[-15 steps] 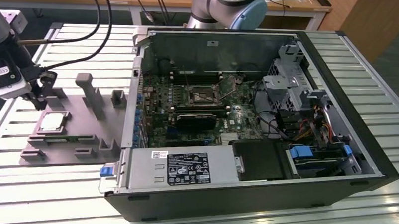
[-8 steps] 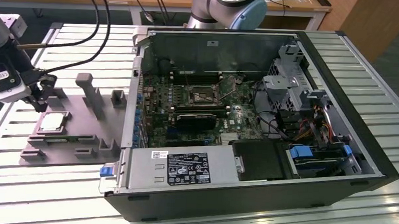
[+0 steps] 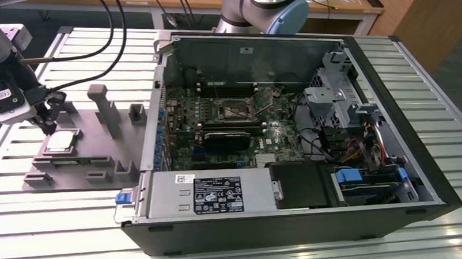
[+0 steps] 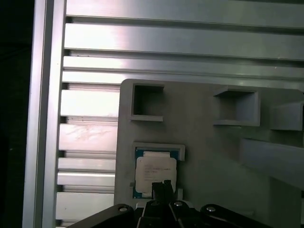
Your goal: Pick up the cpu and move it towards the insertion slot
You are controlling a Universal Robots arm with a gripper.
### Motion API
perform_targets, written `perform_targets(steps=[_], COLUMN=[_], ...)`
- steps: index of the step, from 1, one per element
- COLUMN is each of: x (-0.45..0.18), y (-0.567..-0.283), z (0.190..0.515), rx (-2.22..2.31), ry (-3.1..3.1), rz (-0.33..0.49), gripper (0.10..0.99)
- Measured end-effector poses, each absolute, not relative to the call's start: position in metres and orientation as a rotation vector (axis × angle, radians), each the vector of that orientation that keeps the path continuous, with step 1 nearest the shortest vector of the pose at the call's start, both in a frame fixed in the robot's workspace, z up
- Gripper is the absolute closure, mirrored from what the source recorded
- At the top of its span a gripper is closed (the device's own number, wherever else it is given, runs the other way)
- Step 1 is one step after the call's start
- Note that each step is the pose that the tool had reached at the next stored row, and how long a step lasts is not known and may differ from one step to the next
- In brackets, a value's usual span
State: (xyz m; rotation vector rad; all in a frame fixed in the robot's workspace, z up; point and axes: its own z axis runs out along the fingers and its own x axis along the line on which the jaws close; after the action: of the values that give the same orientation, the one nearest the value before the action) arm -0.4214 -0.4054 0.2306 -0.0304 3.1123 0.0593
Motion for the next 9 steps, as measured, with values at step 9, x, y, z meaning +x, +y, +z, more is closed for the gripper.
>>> perform_targets(steps=[9], x=[-0.421], y=[-0.406], z=[0.214], rx=[-0.03], ry=[3.112], rz=[0.059], gripper=[0.984])
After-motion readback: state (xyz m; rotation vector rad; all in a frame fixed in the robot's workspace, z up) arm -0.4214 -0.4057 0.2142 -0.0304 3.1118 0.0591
